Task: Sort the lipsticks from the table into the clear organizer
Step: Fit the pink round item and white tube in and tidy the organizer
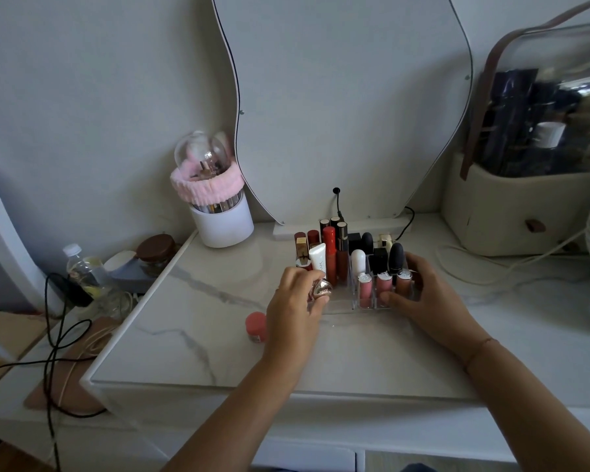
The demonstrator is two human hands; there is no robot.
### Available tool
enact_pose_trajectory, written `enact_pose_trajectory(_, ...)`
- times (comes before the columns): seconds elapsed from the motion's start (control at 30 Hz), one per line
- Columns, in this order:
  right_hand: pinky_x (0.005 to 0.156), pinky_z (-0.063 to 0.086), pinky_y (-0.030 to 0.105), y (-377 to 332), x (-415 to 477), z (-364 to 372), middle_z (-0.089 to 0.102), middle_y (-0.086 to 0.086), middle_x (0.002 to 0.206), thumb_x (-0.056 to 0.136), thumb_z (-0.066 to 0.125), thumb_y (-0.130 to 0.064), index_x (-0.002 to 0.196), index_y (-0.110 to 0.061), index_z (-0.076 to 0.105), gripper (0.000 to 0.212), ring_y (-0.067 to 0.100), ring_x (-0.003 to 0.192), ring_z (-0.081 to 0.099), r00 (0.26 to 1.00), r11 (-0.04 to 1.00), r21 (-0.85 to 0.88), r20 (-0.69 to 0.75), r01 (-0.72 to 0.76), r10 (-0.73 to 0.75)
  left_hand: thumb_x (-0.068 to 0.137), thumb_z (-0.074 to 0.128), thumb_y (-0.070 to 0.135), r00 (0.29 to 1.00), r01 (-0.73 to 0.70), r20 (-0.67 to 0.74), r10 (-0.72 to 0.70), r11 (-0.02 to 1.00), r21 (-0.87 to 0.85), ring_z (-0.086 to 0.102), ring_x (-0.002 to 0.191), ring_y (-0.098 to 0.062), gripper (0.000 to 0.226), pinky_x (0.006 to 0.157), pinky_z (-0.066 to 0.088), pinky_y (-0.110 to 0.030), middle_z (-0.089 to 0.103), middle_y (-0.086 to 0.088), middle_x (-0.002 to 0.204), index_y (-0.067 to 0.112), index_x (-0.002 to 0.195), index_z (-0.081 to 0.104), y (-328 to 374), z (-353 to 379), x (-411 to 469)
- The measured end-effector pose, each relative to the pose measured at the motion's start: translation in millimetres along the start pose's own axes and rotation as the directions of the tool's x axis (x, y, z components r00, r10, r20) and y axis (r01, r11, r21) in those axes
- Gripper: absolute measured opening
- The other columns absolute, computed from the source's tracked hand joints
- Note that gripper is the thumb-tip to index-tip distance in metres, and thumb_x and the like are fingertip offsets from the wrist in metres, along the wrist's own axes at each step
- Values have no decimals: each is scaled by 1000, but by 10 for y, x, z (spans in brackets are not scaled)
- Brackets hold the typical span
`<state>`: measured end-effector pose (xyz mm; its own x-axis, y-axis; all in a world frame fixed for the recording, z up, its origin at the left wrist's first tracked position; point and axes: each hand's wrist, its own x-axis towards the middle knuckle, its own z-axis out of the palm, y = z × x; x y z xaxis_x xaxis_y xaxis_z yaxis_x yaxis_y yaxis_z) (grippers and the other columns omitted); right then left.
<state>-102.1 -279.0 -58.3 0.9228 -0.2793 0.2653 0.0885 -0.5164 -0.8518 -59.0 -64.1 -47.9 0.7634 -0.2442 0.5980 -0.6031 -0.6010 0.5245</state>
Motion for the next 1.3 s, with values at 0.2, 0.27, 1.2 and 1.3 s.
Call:
enact_pose_trajectory(0.2,75,40,13,0,5,1,61,-11,116,70,78,-24,133,-29,42,73,5,100,59,1000,1000,9,-8,4,-4,84,65,8,998,-58,36,57,998,34,58,82,-12,14,67,52,-23,59,2,97,14,96,70,-16,-28,-22)
enact_pose_trajectory(0.27,75,39,12,4,7,3,60,-12,116,70,78,-25,133,-28,41,74,5,100,59,1000,1000,-1,-8,2,-2,84,64,7,997,-66,43,64,997,36,57,84,-13,14,68,51,-22,61,1,94,13,95,71,-18,-29,-24)
enact_pose_trajectory(1.2,78,39,12,-40,-13,-6,56,-8,125,72,78,-22,138,-24,38,78,7,105,57,1000,1000,-14,-24,-21,20,69,79,20,953,282,104,-286,958,54,58,93,-17,40,81,49,-32,58,14,93,24,106,64,-553,-669,-345)
enact_pose_trajectory(1.3,97,35,23,-113,-82,-60,46,0,138,74,76,-23,143,-18,30,83,14,123,47,995,996,29,-60,-79,81,70,79,23,952,291,105,-288,957,-10,59,90,-10,40,79,50,-28,62,13,97,30,106,63,-549,-669,-385)
